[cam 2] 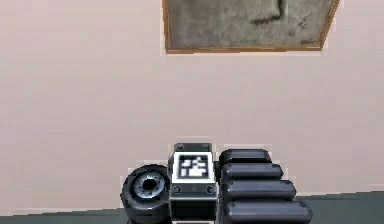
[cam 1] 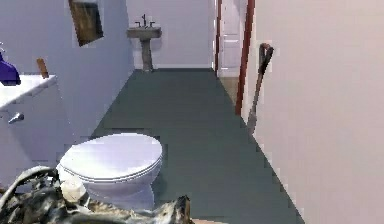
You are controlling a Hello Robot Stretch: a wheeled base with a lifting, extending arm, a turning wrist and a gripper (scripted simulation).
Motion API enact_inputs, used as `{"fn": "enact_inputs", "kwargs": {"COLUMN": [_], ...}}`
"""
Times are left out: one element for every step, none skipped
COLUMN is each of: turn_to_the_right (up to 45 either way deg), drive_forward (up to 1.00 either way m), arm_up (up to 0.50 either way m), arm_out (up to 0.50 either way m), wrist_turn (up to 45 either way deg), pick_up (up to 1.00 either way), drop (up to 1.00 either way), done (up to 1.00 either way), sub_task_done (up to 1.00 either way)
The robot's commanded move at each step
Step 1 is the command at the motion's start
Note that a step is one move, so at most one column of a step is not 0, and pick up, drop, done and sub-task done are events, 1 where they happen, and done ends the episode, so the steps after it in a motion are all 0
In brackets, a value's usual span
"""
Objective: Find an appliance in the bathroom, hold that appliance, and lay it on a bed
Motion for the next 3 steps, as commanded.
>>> {"fn": "enact_inputs", "kwargs": {"turn_to_the_right": [12.0,0.0,-12.0], "drive_forward": [0.00,0.90,0.00], "arm_up": [0.00,0.00,0.00], "arm_out": [0.00,0.00,0.00], "wrist_turn": [0.0,0.0,0.0], "pick_up": [0.00,0.00,0.00], "drop": [0.00,0.00,0.00], "done": [0.00,0.00,0.00], "sub_task_done": [0.00,0.00,0.00]}}
